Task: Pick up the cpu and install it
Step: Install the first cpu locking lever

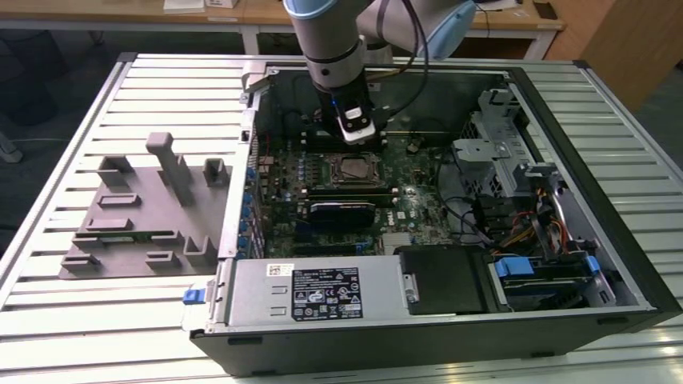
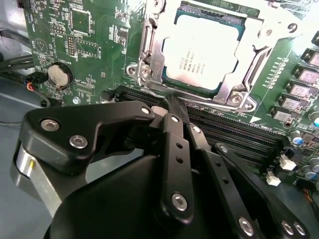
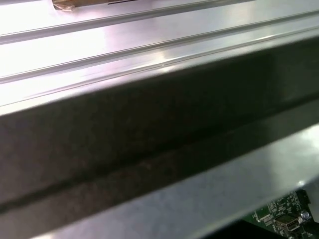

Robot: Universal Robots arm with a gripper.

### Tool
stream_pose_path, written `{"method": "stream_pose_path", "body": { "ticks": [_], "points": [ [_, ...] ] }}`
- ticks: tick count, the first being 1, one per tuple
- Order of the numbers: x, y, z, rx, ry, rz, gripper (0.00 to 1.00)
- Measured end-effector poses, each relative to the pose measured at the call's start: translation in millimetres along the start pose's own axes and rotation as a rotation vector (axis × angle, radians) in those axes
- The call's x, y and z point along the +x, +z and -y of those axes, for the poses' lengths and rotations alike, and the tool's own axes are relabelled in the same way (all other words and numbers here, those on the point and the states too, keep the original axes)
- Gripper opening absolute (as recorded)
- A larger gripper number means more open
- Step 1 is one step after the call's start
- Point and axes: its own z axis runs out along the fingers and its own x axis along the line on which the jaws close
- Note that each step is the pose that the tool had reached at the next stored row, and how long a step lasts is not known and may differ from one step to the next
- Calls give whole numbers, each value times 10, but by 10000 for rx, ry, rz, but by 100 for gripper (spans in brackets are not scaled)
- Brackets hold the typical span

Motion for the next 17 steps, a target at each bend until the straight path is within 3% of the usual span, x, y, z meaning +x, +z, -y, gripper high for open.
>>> {"method": "stream_pose_path", "body": {
  "ticks": [17],
  "points": [
    [9,20,6,0,37,26,11]
  ]
}}
